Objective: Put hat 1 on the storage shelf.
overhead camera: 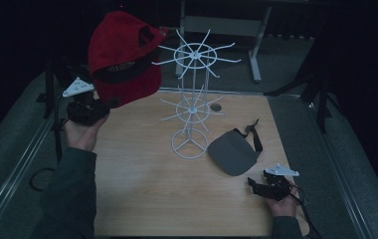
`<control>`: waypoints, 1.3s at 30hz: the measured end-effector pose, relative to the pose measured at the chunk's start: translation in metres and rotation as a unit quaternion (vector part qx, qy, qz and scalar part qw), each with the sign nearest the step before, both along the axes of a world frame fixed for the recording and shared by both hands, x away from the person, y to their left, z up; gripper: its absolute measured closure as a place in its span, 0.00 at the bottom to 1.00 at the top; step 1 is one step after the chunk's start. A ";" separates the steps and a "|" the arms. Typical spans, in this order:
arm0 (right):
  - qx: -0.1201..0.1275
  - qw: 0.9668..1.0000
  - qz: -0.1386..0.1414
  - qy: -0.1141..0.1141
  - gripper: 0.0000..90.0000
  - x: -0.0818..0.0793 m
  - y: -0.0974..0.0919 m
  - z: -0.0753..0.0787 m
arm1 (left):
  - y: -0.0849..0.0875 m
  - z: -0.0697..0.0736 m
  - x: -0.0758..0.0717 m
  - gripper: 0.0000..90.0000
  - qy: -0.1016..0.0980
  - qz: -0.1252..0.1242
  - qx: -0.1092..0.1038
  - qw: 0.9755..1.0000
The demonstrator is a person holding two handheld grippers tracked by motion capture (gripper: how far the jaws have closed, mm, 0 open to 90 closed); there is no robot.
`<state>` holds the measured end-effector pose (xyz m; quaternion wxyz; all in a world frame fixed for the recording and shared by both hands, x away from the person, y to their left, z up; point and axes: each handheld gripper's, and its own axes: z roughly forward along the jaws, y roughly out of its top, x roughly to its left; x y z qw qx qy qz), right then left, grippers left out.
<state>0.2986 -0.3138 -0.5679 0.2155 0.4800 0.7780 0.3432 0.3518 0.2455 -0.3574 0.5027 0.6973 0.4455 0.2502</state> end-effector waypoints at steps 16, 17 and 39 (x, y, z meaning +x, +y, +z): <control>0.000 1.000 0.000 0.000 0.29 0.000 0.000 0.000 | -0.006 -0.017 0.001 0.95 0.012 -0.009 0.008 1.000; 0.000 1.000 0.000 0.000 0.29 0.000 0.000 0.000 | -0.006 -0.020 0.001 0.95 0.014 -0.010 0.007 1.000; 0.000 1.000 0.000 0.001 0.29 0.000 0.000 0.000 | -0.019 -0.068 0.000 0.95 0.049 -0.020 0.032 0.998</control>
